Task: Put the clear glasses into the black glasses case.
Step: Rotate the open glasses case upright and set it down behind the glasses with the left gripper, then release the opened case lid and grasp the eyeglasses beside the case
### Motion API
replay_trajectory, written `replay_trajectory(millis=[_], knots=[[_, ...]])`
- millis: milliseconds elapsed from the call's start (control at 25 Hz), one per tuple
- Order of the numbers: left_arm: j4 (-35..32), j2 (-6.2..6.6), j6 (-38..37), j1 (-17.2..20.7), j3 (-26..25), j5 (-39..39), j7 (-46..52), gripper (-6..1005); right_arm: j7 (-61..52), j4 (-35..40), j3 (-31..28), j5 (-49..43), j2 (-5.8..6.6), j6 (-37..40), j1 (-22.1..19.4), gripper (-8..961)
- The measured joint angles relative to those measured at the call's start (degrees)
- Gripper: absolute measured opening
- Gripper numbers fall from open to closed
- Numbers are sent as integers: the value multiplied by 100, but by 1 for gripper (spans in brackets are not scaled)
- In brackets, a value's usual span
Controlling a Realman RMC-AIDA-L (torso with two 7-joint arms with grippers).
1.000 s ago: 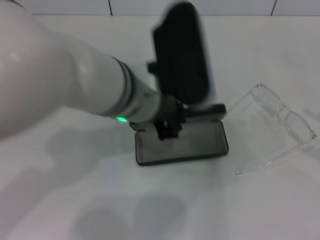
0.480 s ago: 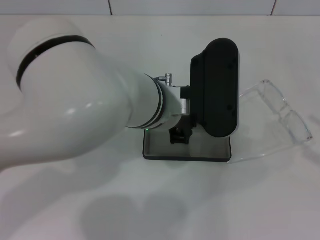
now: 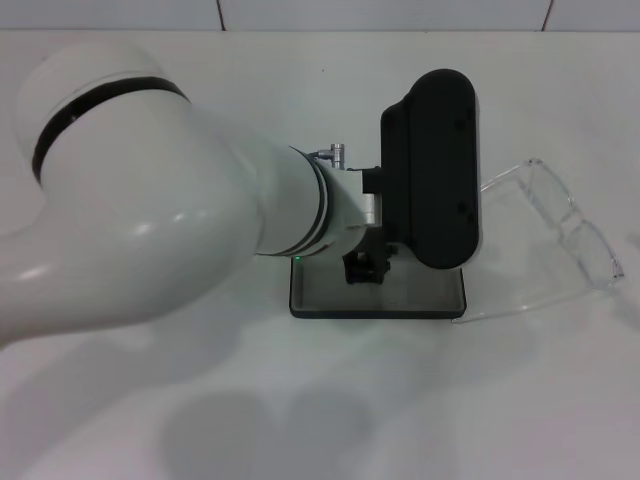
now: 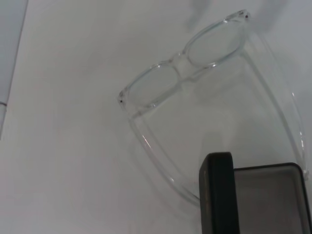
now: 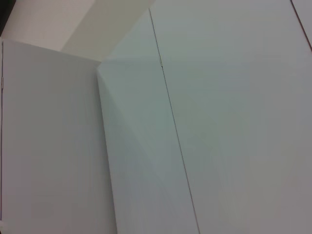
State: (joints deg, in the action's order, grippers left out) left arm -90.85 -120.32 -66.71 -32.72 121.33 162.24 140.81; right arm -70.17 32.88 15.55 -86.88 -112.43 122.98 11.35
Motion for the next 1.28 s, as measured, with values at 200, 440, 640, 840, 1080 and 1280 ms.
replay_trajectory(millis=[200,440,640,840,1080,1280], knots=[[-124,0,16,15,74,10,2,314,8,-2,0,-37,22,-33,-3,751],[-647,7,-156,87,3,-28,73,471,12,23,23,-47,100,-243,41,751],[-1541,9,-334,125,-608,-255,259,531,-19,213,68,-771,387,-761,134,750],[-1757,22,-299,-3,-1958,-1194,283,534,-84,301,67,-1828,672,-944,366,750],[-1277,38,1,-130,-3326,-2484,199,530,-561,1175,70,-2856,559,-1348,573,750],[-847,42,166,34,-4249,-4047,-233,529,-780,1583,71,-3330,501,-1831,779,750]])
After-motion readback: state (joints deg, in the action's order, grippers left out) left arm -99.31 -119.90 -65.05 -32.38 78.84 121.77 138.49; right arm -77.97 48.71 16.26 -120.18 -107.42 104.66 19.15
